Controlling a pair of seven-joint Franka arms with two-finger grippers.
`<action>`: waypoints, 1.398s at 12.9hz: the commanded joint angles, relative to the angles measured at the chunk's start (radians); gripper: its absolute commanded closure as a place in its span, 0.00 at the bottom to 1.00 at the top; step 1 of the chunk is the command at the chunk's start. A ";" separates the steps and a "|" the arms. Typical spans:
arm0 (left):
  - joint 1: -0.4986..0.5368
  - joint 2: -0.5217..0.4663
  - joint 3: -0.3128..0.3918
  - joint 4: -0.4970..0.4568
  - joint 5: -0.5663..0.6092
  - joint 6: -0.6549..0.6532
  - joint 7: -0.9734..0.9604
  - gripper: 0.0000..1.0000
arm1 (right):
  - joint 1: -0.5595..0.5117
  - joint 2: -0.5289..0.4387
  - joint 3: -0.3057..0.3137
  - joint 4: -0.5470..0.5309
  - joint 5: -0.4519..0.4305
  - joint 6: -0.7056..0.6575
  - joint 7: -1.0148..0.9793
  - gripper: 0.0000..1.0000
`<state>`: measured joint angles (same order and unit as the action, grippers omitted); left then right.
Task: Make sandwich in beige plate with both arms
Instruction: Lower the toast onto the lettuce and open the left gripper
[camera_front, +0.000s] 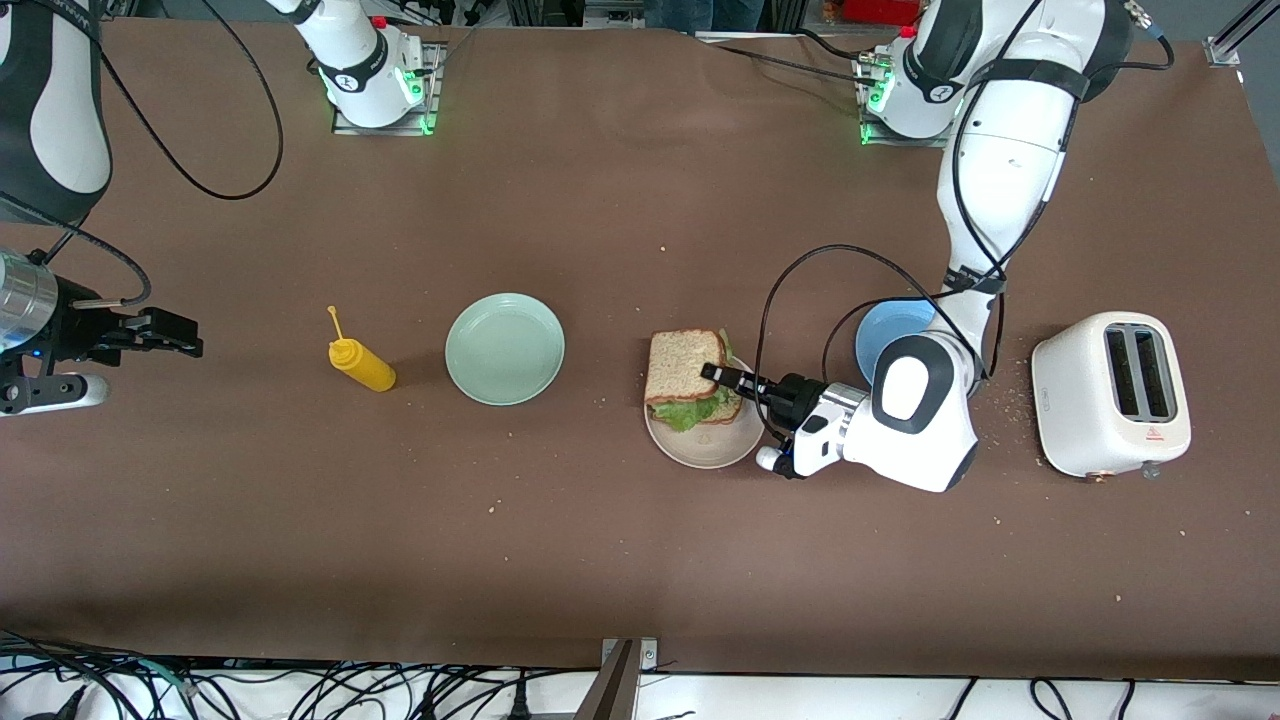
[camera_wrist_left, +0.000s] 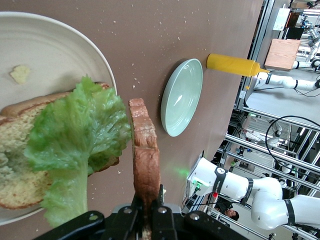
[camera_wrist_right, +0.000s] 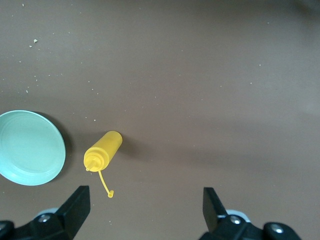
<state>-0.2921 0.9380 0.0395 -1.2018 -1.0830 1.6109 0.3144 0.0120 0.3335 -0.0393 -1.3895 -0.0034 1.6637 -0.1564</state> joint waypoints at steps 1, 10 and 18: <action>-0.001 0.008 0.010 0.005 -0.035 -0.002 0.005 1.00 | -0.006 -0.030 0.009 -0.029 0.000 -0.005 -0.002 0.00; -0.015 0.016 0.019 -0.022 -0.015 0.147 0.000 0.07 | -0.006 -0.028 0.009 -0.029 0.000 -0.004 -0.002 0.00; 0.025 -0.034 0.030 -0.019 0.217 0.135 -0.070 0.01 | -0.006 -0.028 0.007 -0.029 0.000 -0.004 -0.002 0.00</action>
<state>-0.2790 0.9539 0.0702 -1.2049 -0.9348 1.7473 0.2957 0.0120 0.3335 -0.0393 -1.3895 -0.0034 1.6628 -0.1564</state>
